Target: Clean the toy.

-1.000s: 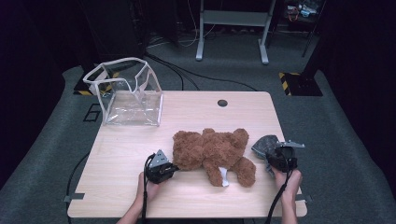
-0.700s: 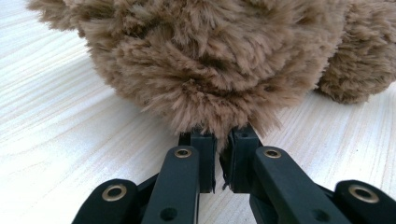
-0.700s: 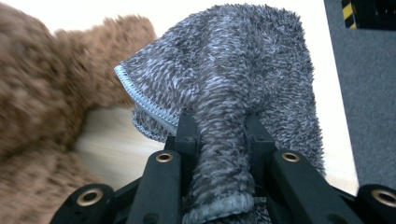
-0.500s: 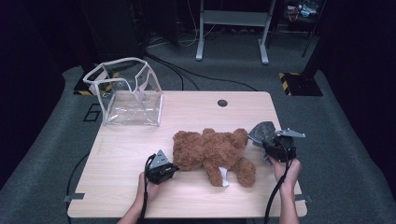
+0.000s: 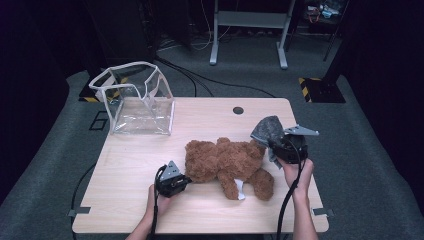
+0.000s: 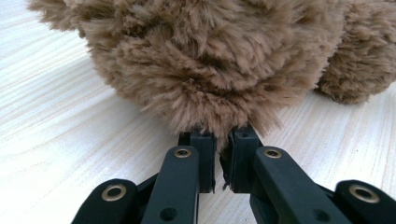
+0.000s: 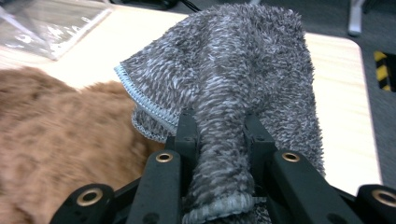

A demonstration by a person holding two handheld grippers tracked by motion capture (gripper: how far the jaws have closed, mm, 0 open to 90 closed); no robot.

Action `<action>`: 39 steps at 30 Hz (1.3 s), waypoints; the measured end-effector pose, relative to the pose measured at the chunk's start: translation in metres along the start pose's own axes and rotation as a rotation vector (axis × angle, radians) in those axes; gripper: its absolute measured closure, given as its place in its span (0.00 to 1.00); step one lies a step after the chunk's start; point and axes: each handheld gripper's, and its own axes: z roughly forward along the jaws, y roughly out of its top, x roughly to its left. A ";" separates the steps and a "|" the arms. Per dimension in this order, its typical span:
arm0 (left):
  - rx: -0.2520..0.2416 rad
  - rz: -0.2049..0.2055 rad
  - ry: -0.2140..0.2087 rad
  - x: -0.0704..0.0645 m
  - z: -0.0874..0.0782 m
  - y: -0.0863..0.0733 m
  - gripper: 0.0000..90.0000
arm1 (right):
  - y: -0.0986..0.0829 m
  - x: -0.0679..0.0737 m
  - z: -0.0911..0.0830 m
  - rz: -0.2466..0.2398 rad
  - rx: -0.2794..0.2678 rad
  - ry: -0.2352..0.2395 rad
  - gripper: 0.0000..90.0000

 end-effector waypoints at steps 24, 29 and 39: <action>-0.005 0.001 -0.009 0.001 -0.001 0.000 0.93 | 0.016 0.101 0.032 -0.157 0.024 0.214 0.80; -0.009 0.000 -0.008 0.000 -0.001 0.000 0.93 | 0.015 0.115 0.040 -0.172 0.037 0.254 0.80; -0.011 -0.004 -0.010 0.000 -0.001 0.000 0.93 | 0.008 0.143 0.049 -0.247 0.056 0.265 0.80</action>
